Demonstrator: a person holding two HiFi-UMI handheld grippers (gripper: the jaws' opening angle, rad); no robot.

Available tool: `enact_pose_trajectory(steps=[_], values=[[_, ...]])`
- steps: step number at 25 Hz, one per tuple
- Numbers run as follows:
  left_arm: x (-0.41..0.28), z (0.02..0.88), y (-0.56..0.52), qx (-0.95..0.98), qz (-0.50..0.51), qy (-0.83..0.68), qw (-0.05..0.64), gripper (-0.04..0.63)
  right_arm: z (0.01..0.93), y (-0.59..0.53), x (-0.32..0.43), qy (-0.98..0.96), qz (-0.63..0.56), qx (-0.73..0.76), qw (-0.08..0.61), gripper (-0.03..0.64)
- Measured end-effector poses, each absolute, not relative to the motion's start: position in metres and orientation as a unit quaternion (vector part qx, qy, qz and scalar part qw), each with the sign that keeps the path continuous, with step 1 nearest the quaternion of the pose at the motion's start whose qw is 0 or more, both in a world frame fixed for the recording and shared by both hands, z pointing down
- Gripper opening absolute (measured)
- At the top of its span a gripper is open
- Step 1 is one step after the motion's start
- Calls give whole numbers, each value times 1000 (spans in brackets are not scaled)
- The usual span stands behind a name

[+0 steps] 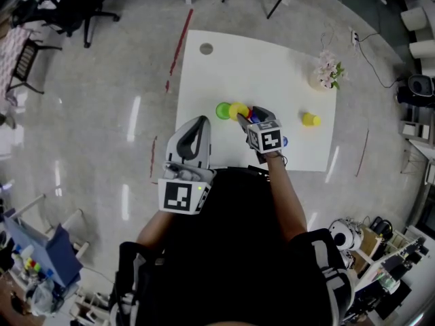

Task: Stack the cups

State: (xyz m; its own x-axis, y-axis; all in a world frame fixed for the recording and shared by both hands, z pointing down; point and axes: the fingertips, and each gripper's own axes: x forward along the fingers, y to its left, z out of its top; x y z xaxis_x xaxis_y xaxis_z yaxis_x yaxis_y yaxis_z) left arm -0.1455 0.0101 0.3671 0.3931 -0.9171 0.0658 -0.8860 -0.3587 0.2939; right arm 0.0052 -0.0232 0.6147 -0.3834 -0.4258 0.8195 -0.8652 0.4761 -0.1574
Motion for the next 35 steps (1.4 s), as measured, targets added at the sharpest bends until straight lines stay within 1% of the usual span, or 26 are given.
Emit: enact_pose_trajectory(steps=[7, 15, 35], values=[[-130, 369, 3, 835, -50, -529, 143, 21, 592, -32, 16, -781, 292, 439, 336, 261], [-93, 368, -5, 856, -42, -495, 145, 21, 582, -28, 56, -767, 305, 472, 310, 261], [4, 374, -4, 904, -18, -397, 156, 21, 597, 20, 163, -696, 357, 554, 285, 259]])
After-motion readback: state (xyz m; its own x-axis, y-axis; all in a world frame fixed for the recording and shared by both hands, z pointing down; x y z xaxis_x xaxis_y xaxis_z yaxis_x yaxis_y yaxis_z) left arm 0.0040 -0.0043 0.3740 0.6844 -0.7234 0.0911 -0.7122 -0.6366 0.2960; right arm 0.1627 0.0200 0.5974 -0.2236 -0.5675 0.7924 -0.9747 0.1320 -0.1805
